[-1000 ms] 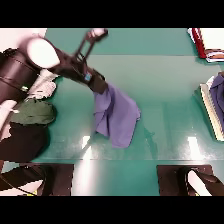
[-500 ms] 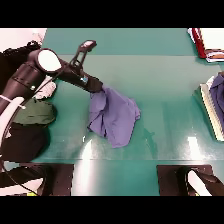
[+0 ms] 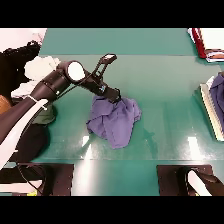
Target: Fold the shirts.
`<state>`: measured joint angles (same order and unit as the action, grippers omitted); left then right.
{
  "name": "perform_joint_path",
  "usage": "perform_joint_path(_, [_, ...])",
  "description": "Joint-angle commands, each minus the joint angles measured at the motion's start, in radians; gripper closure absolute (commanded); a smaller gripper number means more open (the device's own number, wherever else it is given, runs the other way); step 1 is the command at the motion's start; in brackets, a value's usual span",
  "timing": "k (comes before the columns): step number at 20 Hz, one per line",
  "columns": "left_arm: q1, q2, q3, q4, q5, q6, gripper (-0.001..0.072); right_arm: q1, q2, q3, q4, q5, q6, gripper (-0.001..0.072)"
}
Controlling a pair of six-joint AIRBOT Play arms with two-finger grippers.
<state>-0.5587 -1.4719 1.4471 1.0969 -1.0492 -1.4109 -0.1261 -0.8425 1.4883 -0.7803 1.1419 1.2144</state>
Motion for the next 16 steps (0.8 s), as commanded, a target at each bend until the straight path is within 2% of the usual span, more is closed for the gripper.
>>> perform_joint_path(1, [0.0,0.007,0.07,0.18,-0.159,0.0,0.0036,0.0,0.0,0.0,0.0,0.013,0.0,0.0696])
perform_joint_path(2, [0.02,0.026,0.084,0.246,-0.209,-0.004,0.0037,0.0,0.0,0.0,0.0,0.014,0.0,0.0696])
perform_joint_path(4, [0.097,0.078,0.075,0.27,-0.235,-0.028,0.0037,0.0,0.0,0.0,0.0,0.013,0.0,0.0696])
perform_joint_path(8, [0.227,0.12,-0.081,0.096,-0.234,-0.024,0.0036,0.0,0.0,0.0,0.0,0.013,0.0,0.0696])
perform_joint_path(12, [0.233,0.12,-0.311,0.024,-0.094,0.024,0.0037,0.0,-0.001,0.0,0.0,0.013,0.0,0.0696])
perform_joint_path(14, [0.233,0.119,-0.369,0.021,-0.005,0.024,0.0037,0.0,-0.001,0.0,0.0,0.013,0.0,0.0696])
perform_joint_path(16, [0.233,0.113,-0.383,0.018,0.031,0.027,0.0038,0.0,-0.001,0.0,0.0,0.014,0.0,0.0696])
